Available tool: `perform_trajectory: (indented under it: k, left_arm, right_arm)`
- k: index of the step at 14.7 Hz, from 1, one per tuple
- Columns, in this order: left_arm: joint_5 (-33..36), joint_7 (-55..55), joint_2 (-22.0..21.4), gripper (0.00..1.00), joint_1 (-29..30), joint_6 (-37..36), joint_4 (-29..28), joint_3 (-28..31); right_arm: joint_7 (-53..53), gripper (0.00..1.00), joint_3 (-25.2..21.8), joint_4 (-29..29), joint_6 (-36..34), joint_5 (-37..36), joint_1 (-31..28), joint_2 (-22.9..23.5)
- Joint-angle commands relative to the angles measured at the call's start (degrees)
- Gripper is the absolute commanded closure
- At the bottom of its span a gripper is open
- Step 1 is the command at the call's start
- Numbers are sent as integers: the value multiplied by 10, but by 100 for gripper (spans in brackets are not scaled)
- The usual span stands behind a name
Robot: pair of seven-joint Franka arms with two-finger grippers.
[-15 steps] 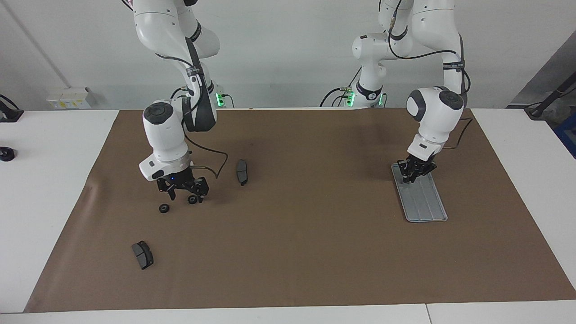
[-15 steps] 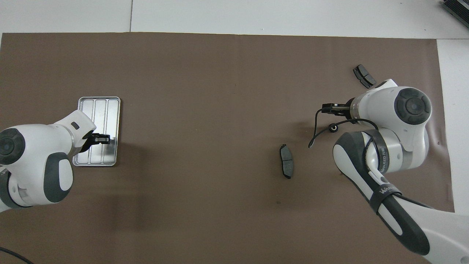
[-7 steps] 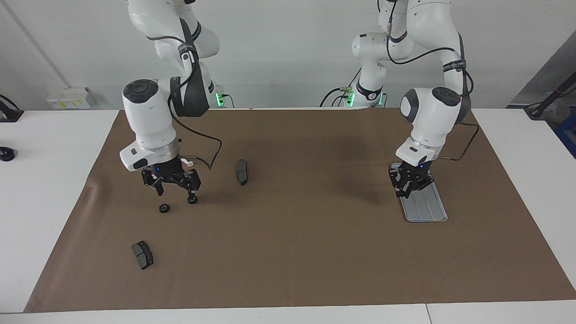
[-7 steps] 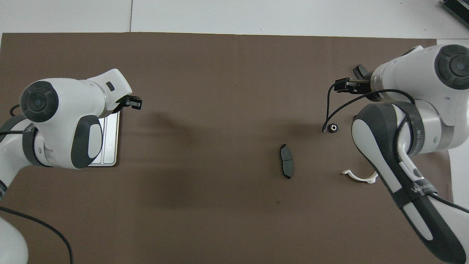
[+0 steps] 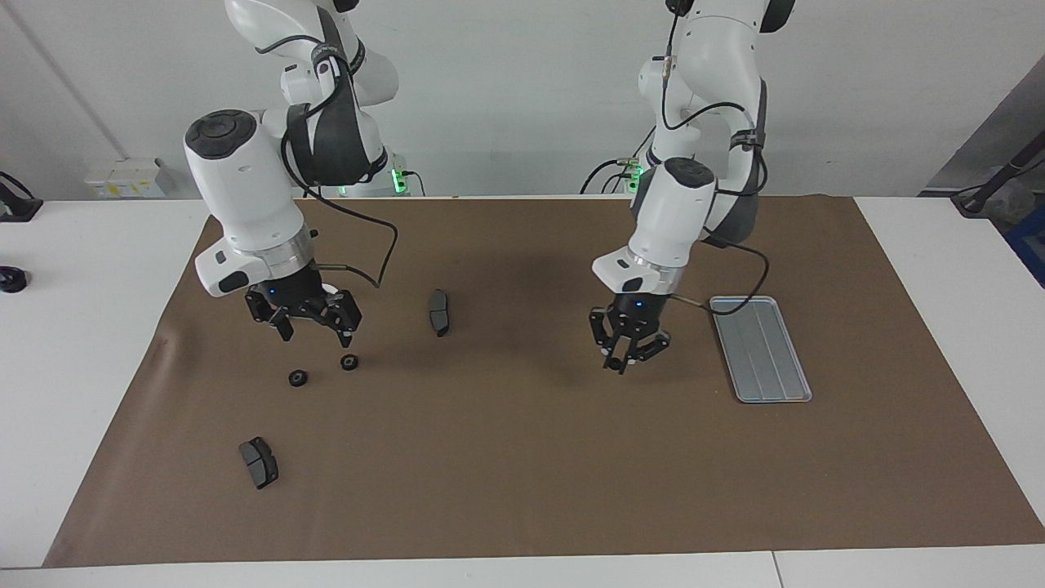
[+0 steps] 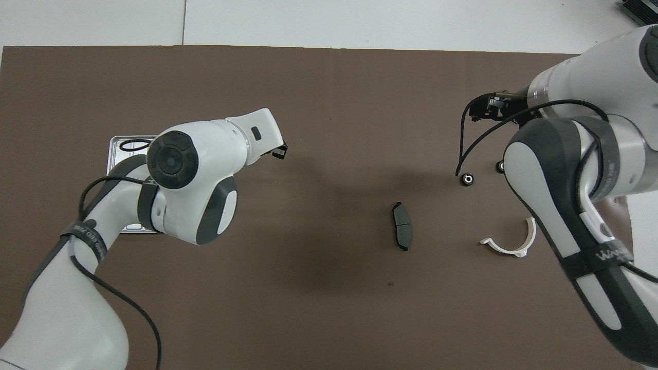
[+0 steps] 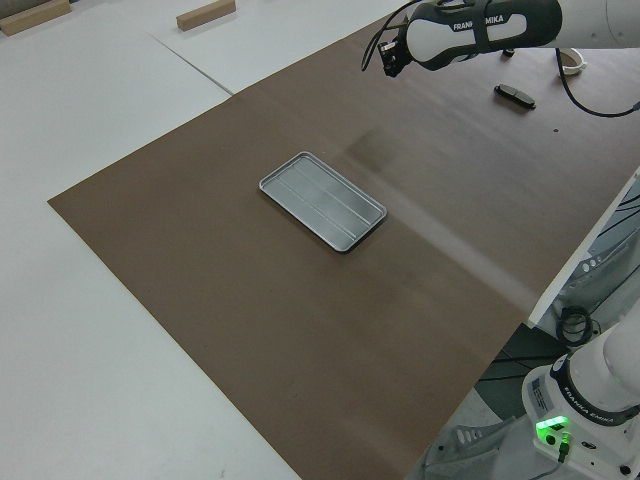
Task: Place bearing gear from tray to pile
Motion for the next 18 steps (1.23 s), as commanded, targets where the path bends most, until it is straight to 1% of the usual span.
perform_trajectory:
  k: [1,2,4,5,6,7,9,10,12,13,14,15,16,18]
  left_arm:
    - [-15,-28,63,100,-44,43,46,10]
    - [-13,-29,86,100,-54,51,65,10]
    - [-7,-29,127,100,-68,53,110,10]
    - [-8,-30,137,100,-80,60,119,10]
    - [-12,-30,136,100,-94,72,117,11]
    - [-11,-30,138,100,-95,76,116,10]
    - [-13,-30,145,100,-100,84,116,10]
    - [-14,-30,149,100,-99,91,116,9]
    - [-14,-32,173,100,-100,93,122,9]
    - [-14,-33,177,100,-103,95,122,9]
    - [-11,-31,177,78,-109,100,122,10]
    - [-13,-31,176,13,-110,102,122,9]
    - [-17,-40,176,0,-112,109,118,9]
    - [-17,-74,169,0,-113,109,113,9]
  right_arm:
    - [-12,0,12,44,7,10,-2,51]
    - [-12,0,16,41,27,11,2,55]
    - [-9,0,18,35,46,12,13,71]
    - [-8,0,18,32,57,12,20,76]
    - [-9,0,18,22,65,11,20,78]
    - [-11,0,19,9,80,11,20,79]
    - [-8,0,18,-14,116,12,48,80]
    - [-8,0,19,-22,130,11,49,81]
    - [-9,0,19,-25,139,12,49,88]
    - [-8,0,19,-26,141,11,50,91]
    - [-9,0,19,-28,149,11,51,95]
    - [-8,0,19,-30,155,11,54,97]
    - [-7,0,19,-32,156,12,60,98]
    - [-4,0,19,-32,156,12,63,98]
